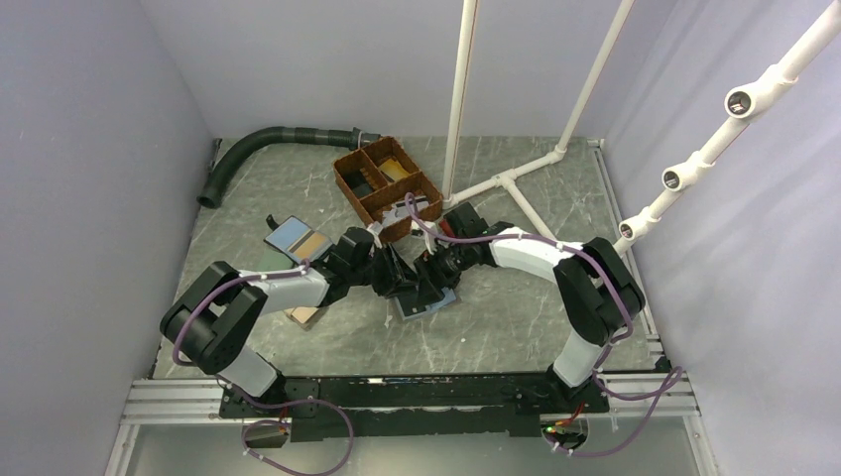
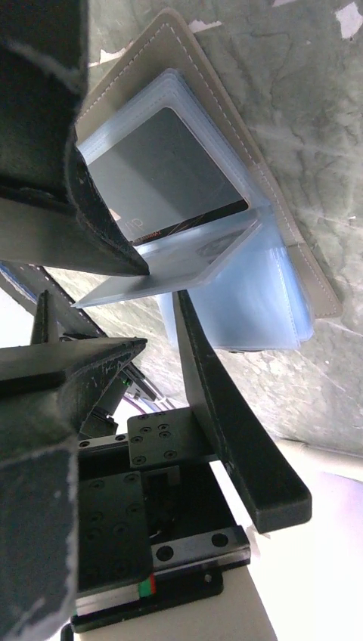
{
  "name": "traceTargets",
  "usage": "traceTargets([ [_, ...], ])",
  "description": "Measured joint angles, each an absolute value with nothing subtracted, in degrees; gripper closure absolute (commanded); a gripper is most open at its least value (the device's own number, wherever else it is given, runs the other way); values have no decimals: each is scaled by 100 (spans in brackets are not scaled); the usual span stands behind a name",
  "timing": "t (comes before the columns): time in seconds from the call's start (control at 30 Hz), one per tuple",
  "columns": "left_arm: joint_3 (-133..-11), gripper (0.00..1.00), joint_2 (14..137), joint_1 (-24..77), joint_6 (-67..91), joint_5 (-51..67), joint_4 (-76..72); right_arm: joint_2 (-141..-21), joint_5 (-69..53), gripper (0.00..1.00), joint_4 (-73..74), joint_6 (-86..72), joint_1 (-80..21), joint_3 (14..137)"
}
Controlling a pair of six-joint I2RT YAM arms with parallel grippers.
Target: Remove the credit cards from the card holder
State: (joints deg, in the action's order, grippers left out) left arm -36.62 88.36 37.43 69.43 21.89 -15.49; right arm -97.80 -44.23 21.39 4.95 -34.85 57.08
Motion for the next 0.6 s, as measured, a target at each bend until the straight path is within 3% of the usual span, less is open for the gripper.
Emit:
traceTargets([
  [0.3,-3669,58,8888,3743,6921,2215,-1476,-9780,-4145,55,2141,401,-3481,5712],
  [0.6,-3669,48,8868,3715,6829,2102,-1127,-9780,-4202,59,2139,375,-3358,5714],
])
